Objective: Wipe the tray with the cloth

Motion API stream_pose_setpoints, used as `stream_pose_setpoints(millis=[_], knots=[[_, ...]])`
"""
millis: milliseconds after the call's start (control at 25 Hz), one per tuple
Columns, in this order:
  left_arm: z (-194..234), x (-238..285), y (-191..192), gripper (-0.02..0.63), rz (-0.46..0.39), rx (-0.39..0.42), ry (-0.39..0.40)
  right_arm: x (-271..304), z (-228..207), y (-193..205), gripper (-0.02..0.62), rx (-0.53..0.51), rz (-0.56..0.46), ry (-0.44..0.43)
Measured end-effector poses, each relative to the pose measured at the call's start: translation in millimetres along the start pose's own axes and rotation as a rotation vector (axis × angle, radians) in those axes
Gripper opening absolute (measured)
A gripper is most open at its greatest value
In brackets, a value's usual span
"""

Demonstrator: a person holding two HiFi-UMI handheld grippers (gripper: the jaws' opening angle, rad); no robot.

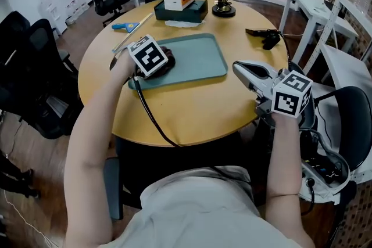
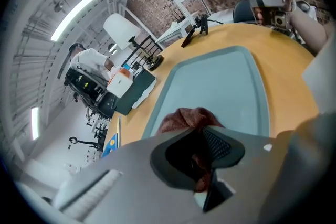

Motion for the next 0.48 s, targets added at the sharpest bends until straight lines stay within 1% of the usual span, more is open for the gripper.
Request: stream_pose_setpoints(millis=[120,240,480], knots=[[10.6,-8.9,27.0,0.371,0.018,-0.025,-0.031,8.1,2.6,-0.2,0.002,-0.006,0.011,-0.013],[19.4,-11.9,45.0,0.371,0.039,-0.046,-0.059,15.2,6.5,-1.1,0.002,-0.013,0.015,-0.029],[25.5,-10.8,52.9,0.37,0.062,-0.045,-0.086,17.0,7.0,-0.9,0.002,-0.01,0.015,-0.036]])
Point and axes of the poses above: the fingertips, and each gripper's own axes: x forward along the fingers, z to its left, y out of its underside, the point moved 7 cm from there along -x, backward along the fingers, and after that the axes turned 8 degrees about -x, right-handed, at the moved point
